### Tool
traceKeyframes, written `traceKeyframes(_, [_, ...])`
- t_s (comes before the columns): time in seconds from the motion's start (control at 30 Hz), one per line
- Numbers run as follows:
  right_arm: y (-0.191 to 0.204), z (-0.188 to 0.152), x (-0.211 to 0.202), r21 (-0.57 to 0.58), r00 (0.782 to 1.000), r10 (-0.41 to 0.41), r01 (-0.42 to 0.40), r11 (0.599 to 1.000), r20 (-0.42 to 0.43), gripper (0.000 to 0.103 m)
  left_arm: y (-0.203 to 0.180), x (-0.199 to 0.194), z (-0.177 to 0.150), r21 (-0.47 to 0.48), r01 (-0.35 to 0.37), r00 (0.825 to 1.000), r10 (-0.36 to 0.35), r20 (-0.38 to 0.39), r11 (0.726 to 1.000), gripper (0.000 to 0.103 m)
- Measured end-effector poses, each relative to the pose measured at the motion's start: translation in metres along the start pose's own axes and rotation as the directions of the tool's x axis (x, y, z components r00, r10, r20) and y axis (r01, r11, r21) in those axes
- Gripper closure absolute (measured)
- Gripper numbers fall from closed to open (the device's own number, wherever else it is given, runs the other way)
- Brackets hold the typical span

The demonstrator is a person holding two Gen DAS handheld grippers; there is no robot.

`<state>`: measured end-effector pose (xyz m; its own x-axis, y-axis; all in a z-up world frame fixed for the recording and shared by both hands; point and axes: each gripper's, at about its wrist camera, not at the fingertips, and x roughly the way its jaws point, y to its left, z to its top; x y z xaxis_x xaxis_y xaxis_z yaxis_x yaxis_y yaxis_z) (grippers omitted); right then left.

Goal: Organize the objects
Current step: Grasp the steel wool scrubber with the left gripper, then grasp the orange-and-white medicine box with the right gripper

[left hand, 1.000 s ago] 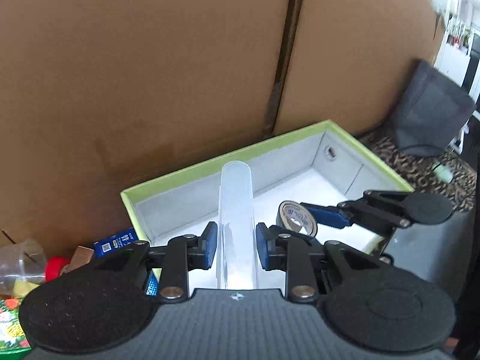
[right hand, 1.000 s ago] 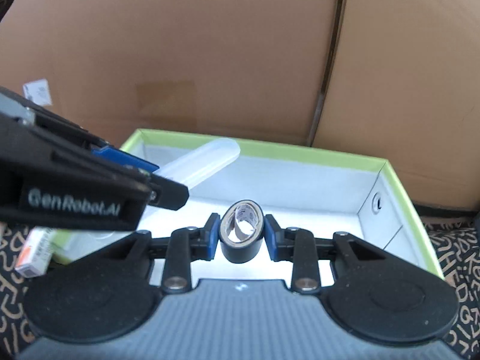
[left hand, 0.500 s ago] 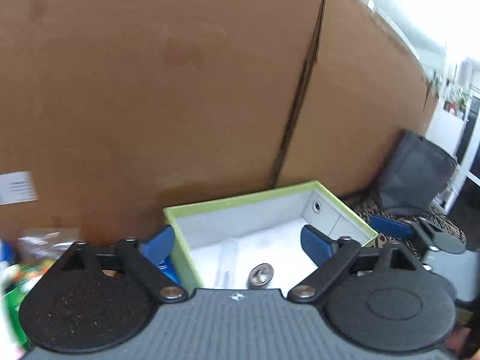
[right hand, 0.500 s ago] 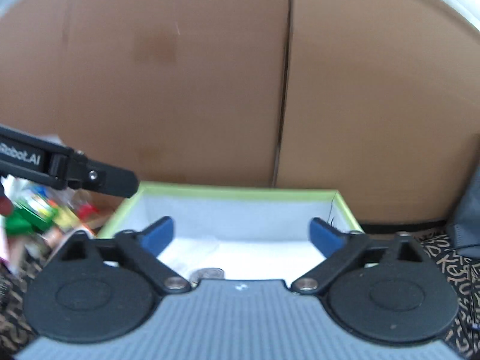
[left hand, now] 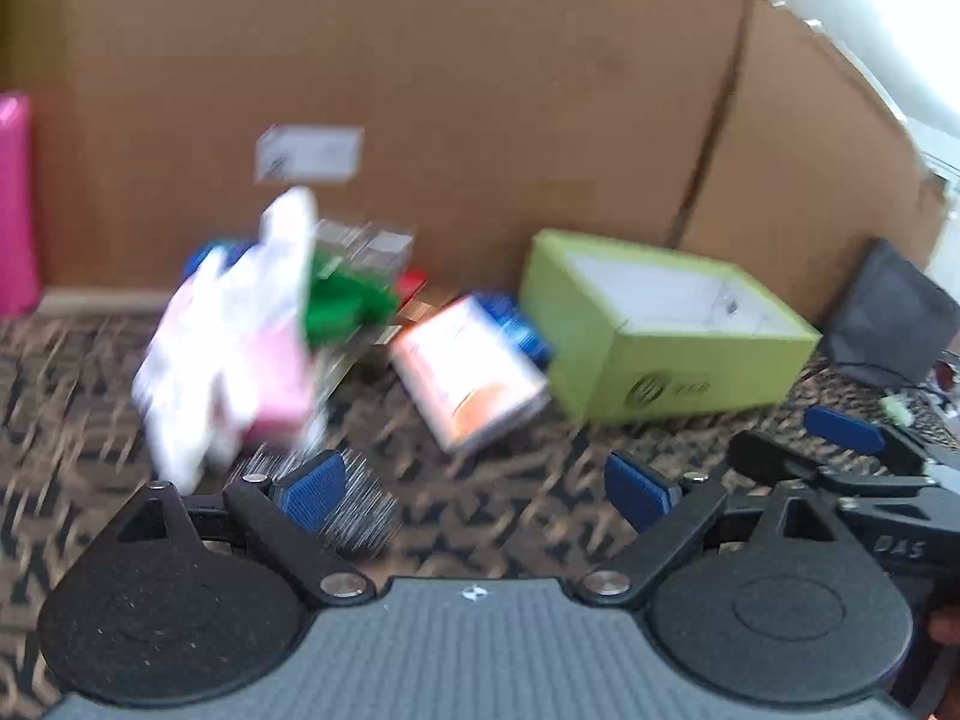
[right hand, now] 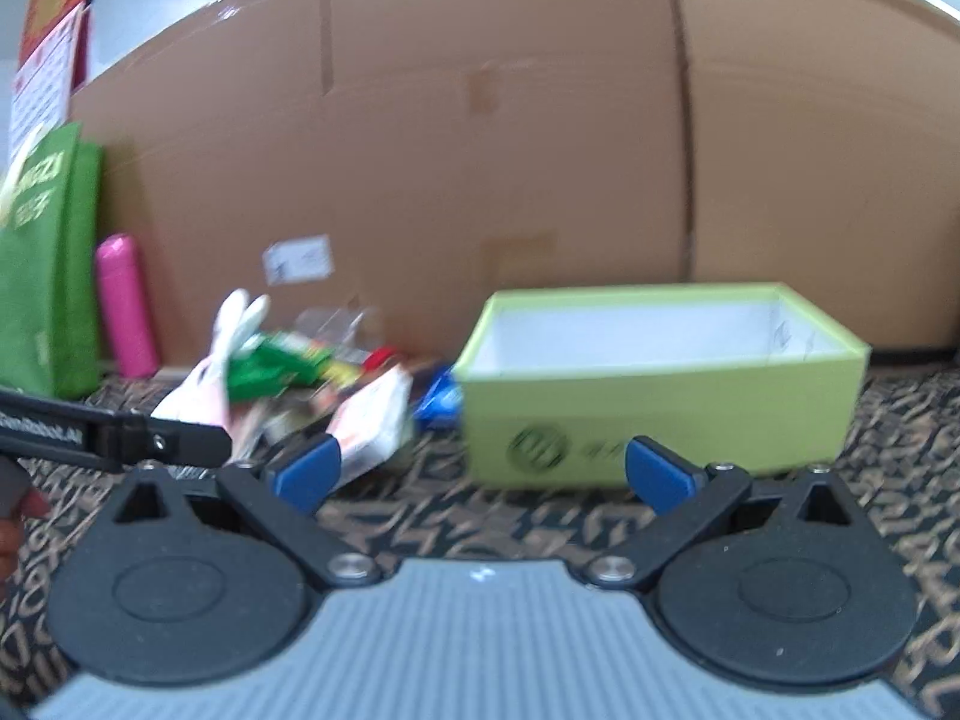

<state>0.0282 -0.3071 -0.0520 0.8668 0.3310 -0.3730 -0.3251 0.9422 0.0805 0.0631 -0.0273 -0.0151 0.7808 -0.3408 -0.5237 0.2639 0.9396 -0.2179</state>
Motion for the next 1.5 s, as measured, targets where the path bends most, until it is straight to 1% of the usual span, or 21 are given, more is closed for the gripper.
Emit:
traceKeyframes(0.1, [0.041,-0.018,-0.009,-0.02,0.999,0.024,-0.025,1.0,-0.039,0.0,0.02,0.004,-0.015,-0.04,-0.052,0.998,0.051,-0.033,0.998,0.007])
traceKeyframes(0.23, [0.056,-0.02,-0.005,-0.058,0.998,0.008,-0.012,0.998,-0.069,0.0,0.042,0.012,-0.016,-0.08,-0.112,0.994,0.11,-0.026,0.991,0.008])
traceKeyframes(0.33, [0.068,-0.024,-0.001,-0.092,0.997,-0.007,0.0,0.996,-0.076,0.0,0.047,0.022,-0.011,-0.1,-0.082,0.996,0.078,-0.041,0.992,0.009])
traceKeyframes(0.4, [0.071,-0.025,0.0,-0.11,0.997,-0.012,0.004,0.994,-0.076,0.0,0.045,0.03,-0.008,-0.072,-0.072,0.997,0.07,-0.029,0.995,0.011])
traceKeyframes(0.43, [0.073,-0.023,0.002,-0.114,0.997,-0.01,0.001,0.993,-0.078,0.0,0.043,0.034,-0.008,-0.047,-0.086,0.996,0.085,-0.028,0.995,0.02])
traceKeyframes(0.47, [0.075,-0.021,0.005,-0.116,0.997,-0.008,0.0,0.993,-0.074,0.0,0.042,0.037,-0.008,-0.02,-0.103,0.994,0.102,-0.037,0.995,0.057])
traceKeyframes(0.5, [0.078,-0.019,0.01,-0.121,0.998,-0.008,0.0,0.993,-0.067,0.0,0.044,0.039,-0.008,-0.011,-0.091,0.994,0.09,-0.055,0.996,0.068])
traceKeyframes(0.63, [0.091,-0.012,0.039,-0.19,0.998,-0.015,0.003,0.982,-0.065,0.008,0.06,0.021,-0.013,-0.077,-0.035,0.997,0.03,-0.068,0.996,0.068])
traceKeyframes(0.77, [0.105,-0.001,0.086,-0.221,0.995,0.005,-0.028,0.975,-0.104,0.018,0.071,0.008,-0.017,-0.115,-0.021,0.997,0.012,-0.077,0.993,0.068])
traceKeyframes(0.9, [0.123,0.003,0.126,-0.282,0.99,-0.028,-0.011,0.959,-0.135,0.022,0.076,0.006,-0.018,-0.126,-0.016,0.996,0.006,-0.084,0.992,0.068])
traceKeyframes(0.93, [0.127,0.001,0.134,-0.309,0.988,-0.049,0.003,0.951,-0.143,0.025,0.076,0.006,-0.018,-0.129,-0.012,0.996,0.0,-0.085,0.992,0.068])
traceKeyframes(0.97, [0.13,-0.001,0.141,-0.332,0.985,-0.077,0.023,0.943,-0.152,0.037,0.076,0.007,-0.017,-0.13,-0.009,0.997,-0.002,-0.083,0.991,0.068])
traceKeyframes(1.0, [0.129,-0.002,0.146,-0.341,0.981,-0.104,0.043,0.939,-0.165,0.036,0.076,0.008,-0.017,-0.129,-0.01,0.997,-0.001,-0.082,0.992,0.064])
traceKeyframes(1.07, [0.12,-0.001,0.141,-0.276,0.98,-0.102,0.051,0.96,-0.171,0.037,0.075,0.009,-0.017,-0.13,-0.011,0.997,0.001,-0.078,0.991,0.054])
traceKeyframes(1.17, [0.105,0.002,0.114,-0.166,0.982,-0.049,0.019,0.986,-0.181,0.037,0.074,0.013,-0.016,-0.134,0.0,0.997,-0.011,-0.081,0.991,0.054])
traceKeyframes(1.23, [0.092,0.002,0.087,-0.069,0.98,0.029,-0.043,0.997,-0.195,0.037,0.073,0.015,-0.017,-0.123,0.022,0.995,-0.033,-0.089,0.992,0.061])
traceKeyframes(1.27, [0.086,-0.002,0.074,-0.031,0.977,0.06,-0.067,0.997,-0.207,0.037,0.071,0.015,-0.018,-0.111,0.038,0.994,-0.049,-0.093,0.993,0.071])
traceKeyframes(1.33, [0.076,-0.01,0.048,0.011,0.967,0.094,-0.094,0.995,-0.238,0.036,0.067,0.013,-0.02,-0.091,0.082,0.99,-0.091,-0.107,0.992,0.077])
traceKeyframes(1.37, [0.073,-0.015,0.036,0.015,0.961,0.104,-0.103,0.995,-0.257,0.036,0.065,0.012,-0.021,-0.082,0.114,0.985,-0.124,-0.121,0.99,0.086])
traceKeyframes(1.43, [0.069,-0.027,0.017,0.02,0.946,0.112,-0.111,0.994,-0.305,0.035,0.062,0.007,-0.025,-0.072,0.171,0.972,-0.18,-0.154,0.983,0.088])
traceKeyframes(1.5, [0.069,-0.039,0.006,-0.001,0.927,0.113,-0.121,0.993,-0.357,0.034,0.055,0.002,-0.028,-0.052,0.179,0.966,-0.186,-0.18,0.982,0.087])
